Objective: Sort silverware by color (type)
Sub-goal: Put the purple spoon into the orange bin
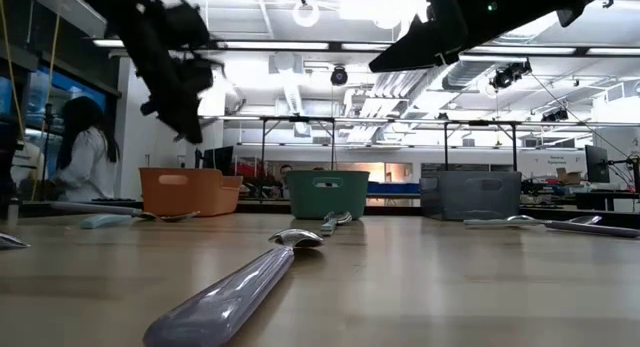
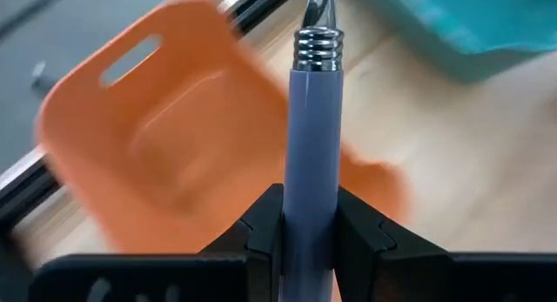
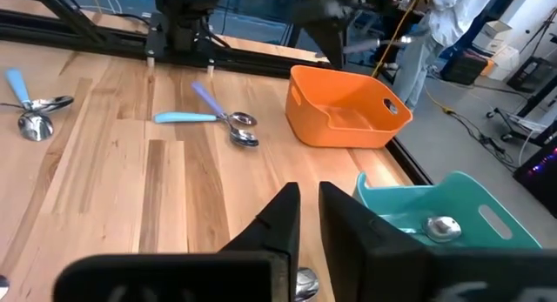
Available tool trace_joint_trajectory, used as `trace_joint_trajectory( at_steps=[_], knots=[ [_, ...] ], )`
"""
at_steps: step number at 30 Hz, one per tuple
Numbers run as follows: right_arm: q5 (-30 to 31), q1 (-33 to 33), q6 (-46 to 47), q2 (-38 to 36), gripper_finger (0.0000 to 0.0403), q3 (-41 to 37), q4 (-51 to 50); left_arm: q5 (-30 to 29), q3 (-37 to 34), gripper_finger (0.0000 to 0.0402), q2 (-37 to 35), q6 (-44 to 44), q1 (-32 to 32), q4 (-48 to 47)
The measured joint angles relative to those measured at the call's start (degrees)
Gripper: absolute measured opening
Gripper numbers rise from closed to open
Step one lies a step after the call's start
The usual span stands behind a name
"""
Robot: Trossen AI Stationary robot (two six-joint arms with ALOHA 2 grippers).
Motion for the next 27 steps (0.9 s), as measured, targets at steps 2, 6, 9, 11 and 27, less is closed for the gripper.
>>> trace_joint_trajectory(
  at_steps=[2,6,9,11,27],
  knots=[
    [0.0,0.0,-0.02,0.0,0.0025,0.0,-0.09,0.01,0.83,0.0054,3.4,0.82,2.83,-0.7],
    [-0.01,0.0,0.27,0.0,0.0023,0.0,-0.58,2.26,1.73,0.0054,9.6,1.89,6.38,-0.74],
    [-0.02,-0.02,1.23,0.0,0.0023,0.0,-1.55,3.13,1.73,0.0054,13.33,3.11,7.16,-0.88],
    [-0.02,0.0,1.41,0.0,0.0023,0.0,-2.3,3.15,1.73,0.0054,15.2,3.52,7.59,-0.86],
    [-0.07,-0.02,1.5,0.0,0.0023,0.0,-2.63,3.06,1.73,0.0058,21.11,4.6,11.87,-0.24]
  ],
)
